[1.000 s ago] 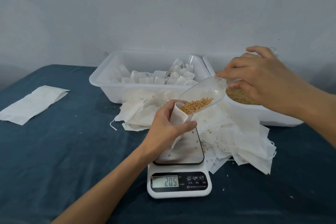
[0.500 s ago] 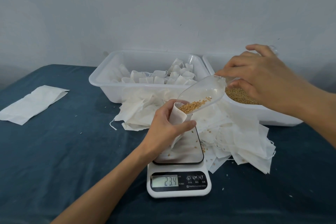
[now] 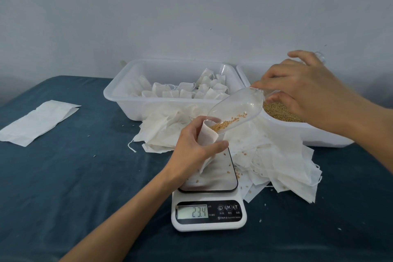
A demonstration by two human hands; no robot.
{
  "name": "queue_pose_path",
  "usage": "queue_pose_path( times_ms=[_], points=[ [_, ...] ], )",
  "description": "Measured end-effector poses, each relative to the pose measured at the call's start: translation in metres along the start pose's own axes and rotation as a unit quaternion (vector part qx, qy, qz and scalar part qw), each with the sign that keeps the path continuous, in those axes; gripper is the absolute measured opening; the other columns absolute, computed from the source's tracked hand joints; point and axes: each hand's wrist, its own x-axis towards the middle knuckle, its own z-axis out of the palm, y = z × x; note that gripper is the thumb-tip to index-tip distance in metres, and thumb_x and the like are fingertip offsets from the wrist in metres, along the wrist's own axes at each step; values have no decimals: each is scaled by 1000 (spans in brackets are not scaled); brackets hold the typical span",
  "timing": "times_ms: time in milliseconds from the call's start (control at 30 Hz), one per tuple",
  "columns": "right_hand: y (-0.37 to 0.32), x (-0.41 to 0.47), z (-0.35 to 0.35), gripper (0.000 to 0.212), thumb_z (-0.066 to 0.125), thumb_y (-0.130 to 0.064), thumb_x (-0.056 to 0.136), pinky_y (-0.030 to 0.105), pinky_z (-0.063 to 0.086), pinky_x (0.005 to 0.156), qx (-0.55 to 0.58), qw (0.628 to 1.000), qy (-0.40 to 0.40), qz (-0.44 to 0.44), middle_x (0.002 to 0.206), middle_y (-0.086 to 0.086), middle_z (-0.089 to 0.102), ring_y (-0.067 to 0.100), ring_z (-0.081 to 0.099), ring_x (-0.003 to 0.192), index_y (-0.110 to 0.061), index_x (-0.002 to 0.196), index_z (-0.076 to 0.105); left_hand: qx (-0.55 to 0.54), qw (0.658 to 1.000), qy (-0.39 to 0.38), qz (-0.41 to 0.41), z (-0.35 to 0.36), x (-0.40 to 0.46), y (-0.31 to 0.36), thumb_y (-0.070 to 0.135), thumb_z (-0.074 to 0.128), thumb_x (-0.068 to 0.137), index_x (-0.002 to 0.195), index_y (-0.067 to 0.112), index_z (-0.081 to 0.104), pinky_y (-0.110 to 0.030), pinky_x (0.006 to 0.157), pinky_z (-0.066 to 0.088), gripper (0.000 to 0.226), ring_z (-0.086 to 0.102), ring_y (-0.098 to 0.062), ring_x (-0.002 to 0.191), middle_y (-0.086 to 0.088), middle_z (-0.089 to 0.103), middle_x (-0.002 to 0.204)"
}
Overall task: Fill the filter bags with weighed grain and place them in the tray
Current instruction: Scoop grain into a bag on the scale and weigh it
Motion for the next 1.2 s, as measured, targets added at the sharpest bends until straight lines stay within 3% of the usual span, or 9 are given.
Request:
queue_pose_path(
  times_ms=[100,233,533,700,800,900,1000,1100,1200],
  points=[
    [0,0,0,32,73,-8,88,51,26,115,-1,1000,2,0,102,3,69,31,65,97,-17,119,74,3,1000,1,5,0,0,0,3,84,84,119,22,66,-31,70,55,43,64,-15,78,-7,72,97],
    [0,0,1,32,73,-7,88,51,25,115,1,1000,3,-2,102,3,69,31,65,97,-18,118,74,10,1000,-4,9,0,0,0,2,82,85,120,20,66,-22,64,53,43,62,-6,70,15,68,79],
    [-1,-1,1,33,73,-6,87,52,26,114,-5,1000,3,-1,103,3,68,31,64,96,-17,118,74,19,1000,3,8,0,0,0,3,83,85,119,21,66,-22,63,52,43,59,-6,67,18,64,75],
    [3,-1,5,32,73,-10,89,46,24,114,17,999,-22,23,105,0,68,28,63,99,-19,120,73,12,1000,13,2,0,0,0,5,84,84,120,24,67,-22,64,51,43,60,-9,70,10,64,80],
    [6,-4,13,31,72,-13,91,35,25,109,88,992,-50,71,105,-5,67,20,59,100,-21,122,71,9,1000,18,-1,0,0,-1,6,83,85,119,24,68,-22,63,52,41,60,-10,70,4,63,83],
    [12,-12,22,28,71,-9,92,27,42,98,202,968,-74,131,105,-8,70,11,63,102,-20,118,72,2,1000,20,-7,-1,1,-3,9,79,90,118,23,68,-24,67,55,33,70,-17,80,2,73,93],
    [31,-24,34,25,71,-10,93,5,43,87,290,929,-61,222,110,-16,70,-11,62,104,-22,115,70,27,999,29,-15,-1,2,-6,18,69,100,115,22,70,-24,73,57,16,72,-22,99,3,77,102],
    [64,-34,53,29,75,-15,91,20,44,88,235,910,-28,341,108,-6,68,8,63,101,-14,119,66,53,998,35,2,-3,5,-10,16,54,108,111,15,72,-16,73,52,18,70,-16,94,10,77,103],
    [93,-44,72,34,78,-19,88,38,49,88,156,883,-61,439,107,3,68,23,63,99,-9,118,65,56,998,40,15,-6,8,-13,14,49,110,114,16,72,-13,76,51,23,72,-10,96,6,79,101]
  ],
)
